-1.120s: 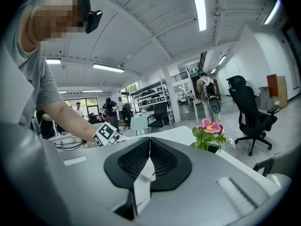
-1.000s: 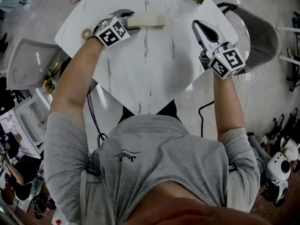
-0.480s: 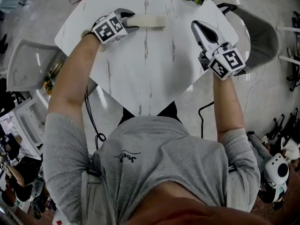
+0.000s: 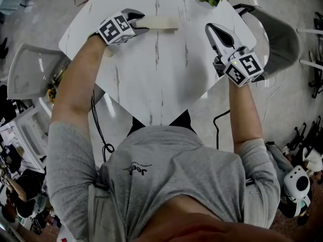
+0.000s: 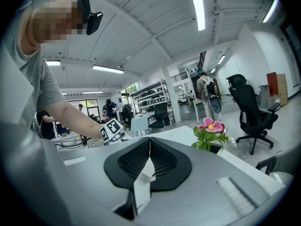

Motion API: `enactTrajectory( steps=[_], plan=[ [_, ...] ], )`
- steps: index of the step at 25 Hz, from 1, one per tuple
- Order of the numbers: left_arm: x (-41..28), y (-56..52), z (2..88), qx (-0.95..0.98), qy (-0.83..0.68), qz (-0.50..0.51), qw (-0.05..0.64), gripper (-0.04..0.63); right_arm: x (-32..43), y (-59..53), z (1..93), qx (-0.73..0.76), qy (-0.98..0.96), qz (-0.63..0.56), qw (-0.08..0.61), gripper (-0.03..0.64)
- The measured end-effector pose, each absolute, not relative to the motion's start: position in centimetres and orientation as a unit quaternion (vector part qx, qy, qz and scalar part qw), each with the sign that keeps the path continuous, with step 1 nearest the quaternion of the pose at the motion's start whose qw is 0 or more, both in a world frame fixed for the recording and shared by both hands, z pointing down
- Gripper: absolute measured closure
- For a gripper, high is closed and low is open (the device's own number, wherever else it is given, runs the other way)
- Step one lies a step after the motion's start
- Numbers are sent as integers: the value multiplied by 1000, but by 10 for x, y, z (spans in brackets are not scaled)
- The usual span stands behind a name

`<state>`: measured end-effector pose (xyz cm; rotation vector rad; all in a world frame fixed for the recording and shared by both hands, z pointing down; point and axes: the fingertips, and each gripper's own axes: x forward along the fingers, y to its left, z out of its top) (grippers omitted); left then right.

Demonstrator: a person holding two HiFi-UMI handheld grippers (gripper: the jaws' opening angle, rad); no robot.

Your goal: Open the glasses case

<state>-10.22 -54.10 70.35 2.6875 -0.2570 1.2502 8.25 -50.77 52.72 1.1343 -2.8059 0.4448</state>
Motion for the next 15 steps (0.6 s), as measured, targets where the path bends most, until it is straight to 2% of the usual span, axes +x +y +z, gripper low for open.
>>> enactTrajectory(
  steps=[9, 15],
  plan=[
    [-103, -543, 700, 902, -86, 413, 95, 307, 85, -508, 522, 375, -914, 149, 39, 612],
    [-105, -549, 690, 908, -100, 393, 104, 341, 84, -507, 524, 373, -915, 148, 33, 612]
  ],
)
